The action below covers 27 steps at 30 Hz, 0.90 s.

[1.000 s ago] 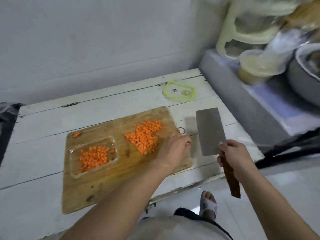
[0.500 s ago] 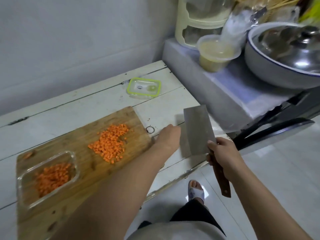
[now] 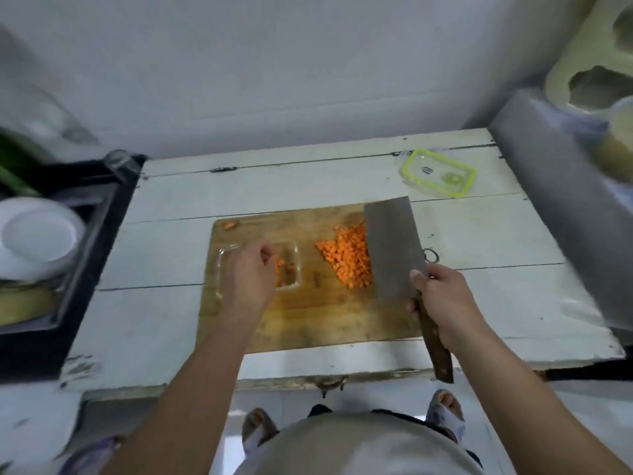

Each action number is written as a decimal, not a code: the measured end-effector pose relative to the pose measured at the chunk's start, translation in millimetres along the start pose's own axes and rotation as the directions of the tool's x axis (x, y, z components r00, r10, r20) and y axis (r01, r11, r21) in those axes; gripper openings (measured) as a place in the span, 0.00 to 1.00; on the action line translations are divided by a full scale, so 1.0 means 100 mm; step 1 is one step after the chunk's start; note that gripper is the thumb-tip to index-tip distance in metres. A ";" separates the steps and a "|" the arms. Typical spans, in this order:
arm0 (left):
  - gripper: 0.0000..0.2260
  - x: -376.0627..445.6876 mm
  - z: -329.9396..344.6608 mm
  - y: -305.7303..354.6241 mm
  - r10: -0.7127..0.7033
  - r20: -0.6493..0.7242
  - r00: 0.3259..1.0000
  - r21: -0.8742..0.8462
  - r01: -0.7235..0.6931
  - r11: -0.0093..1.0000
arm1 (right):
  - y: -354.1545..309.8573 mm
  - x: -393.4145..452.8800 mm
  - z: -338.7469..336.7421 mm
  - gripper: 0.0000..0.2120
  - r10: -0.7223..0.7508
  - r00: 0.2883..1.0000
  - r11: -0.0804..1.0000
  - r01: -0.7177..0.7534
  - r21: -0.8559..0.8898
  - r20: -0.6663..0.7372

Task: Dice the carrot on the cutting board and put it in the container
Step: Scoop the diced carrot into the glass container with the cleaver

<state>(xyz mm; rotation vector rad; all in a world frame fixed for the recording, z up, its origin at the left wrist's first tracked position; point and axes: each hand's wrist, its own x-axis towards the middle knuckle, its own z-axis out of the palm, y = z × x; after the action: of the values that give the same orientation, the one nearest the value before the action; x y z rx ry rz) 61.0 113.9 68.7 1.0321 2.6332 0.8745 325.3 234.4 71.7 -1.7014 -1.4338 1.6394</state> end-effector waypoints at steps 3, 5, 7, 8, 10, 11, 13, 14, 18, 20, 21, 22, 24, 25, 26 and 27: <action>0.13 -0.03 -0.03 -0.11 0.081 -0.077 0.994 0.140 -0.070 0.988 | -0.01 -0.02 -0.02 0.08 0.021 0.998 0.999 -0.023 -0.046 -0.051; 0.13 -0.18 0.06 -0.01 0.168 -0.187 0.968 0.091 -0.153 0.984 | 0.00 0.01 -0.13 0.07 0.024 0.993 0.996 -0.034 -0.084 -0.116; 0.14 -0.36 0.30 0.22 0.311 -0.146 0.939 -0.070 -0.323 0.944 | 0.03 0.07 -0.26 0.07 0.029 0.986 0.992 -0.049 -0.119 -0.166; 0.14 -0.44 0.47 0.35 0.369 -0.054 0.928 -0.133 -0.373 0.918 | 0.04 0.11 -0.30 0.07 0.030 0.984 0.990 -0.054 -0.132 -0.174; 0.19 -0.47 0.85 0.56 0.349 0.122 0.929 -0.147 -0.330 0.932 | 0.04 0.21 -0.33 0.07 0.044 0.985 0.986 -0.069 -0.153 -0.165; 0.23 -0.40 1.02 0.62 0.257 0.175 0.950 -0.090 -0.245 0.965 | 0.04 0.26 -0.31 0.07 0.055 0.987 0.984 -0.078 -0.157 -0.148; 0.27 -0.19 1.30 0.70 0.094 0.205 0.974 0.047 -0.106 0.993 | 0.06 0.35 -0.22 0.07 0.057 0.994 0.981 -0.074 -0.180 -0.095; 0.28 -0.09 1.40 0.74 0.061 0.196 0.979 0.088 -0.080 0.993 | 0.08 0.38 -0.16 0.07 0.052 0.997 0.977 -0.063 -0.203 -0.062; 0.25 -0.01 1.63 0.86 0.132 0.134 0.982 0.098 -0.146 0.984 | 0.22 0.36 0.08 0.07 0.044 0.999 0.975 -0.044 -0.218 -0.008; 0.24 -0.06 1.66 0.83 0.197 0.097 0.976 0.087 -0.205 0.975 | 0.25 0.30 0.15 0.08 0.048 0.999 0.982 -0.052 -0.184 -0.025; 0.23 -0.05 1.67 0.80 0.219 0.073 0.973 0.071 -0.224 0.972 | 0.25 0.29 0.19 0.08 0.049 0.998 0.983 -0.054 -0.176 -0.033; 0.22 -0.04 1.67 0.78 0.235 0.049 0.971 0.042 -0.237 0.971 | 0.24 0.26 0.21 0.08 0.048 0.998 0.984 -0.054 -0.172 -0.038; 0.18 -0.01 1.68 0.78 0.275 -0.001 0.961 -0.047 -0.275 0.960 | 0.20 0.20 0.25 0.07 0.048 0.998 0.985 -0.054 -0.165 -0.039; 0.16 -0.01 1.68 0.80 0.299 -0.027 0.954 -0.107 -0.300 0.948 | 0.19 0.17 0.27 0.07 0.049 0.998 0.986 -0.053 -0.156 -0.032; 0.14 -0.01 1.67 0.83 0.321 -0.055 0.945 -0.158 -0.326 0.932 | 0.17 0.12 0.29 0.07 0.049 0.999 0.988 -0.051 -0.147 -0.022; 0.12 -0.02 1.67 0.86 0.340 -0.087 0.937 -0.191 -0.350 0.917 | 0.15 0.09 0.31 0.07 0.051 0.999 0.989 -0.053 -0.141 -0.014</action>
<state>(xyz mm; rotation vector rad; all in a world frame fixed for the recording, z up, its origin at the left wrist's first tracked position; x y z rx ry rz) 171.7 239.4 -16.4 1.4592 2.3701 1.2295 301.3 224.4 46.8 -1.8359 -1.5460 1.5868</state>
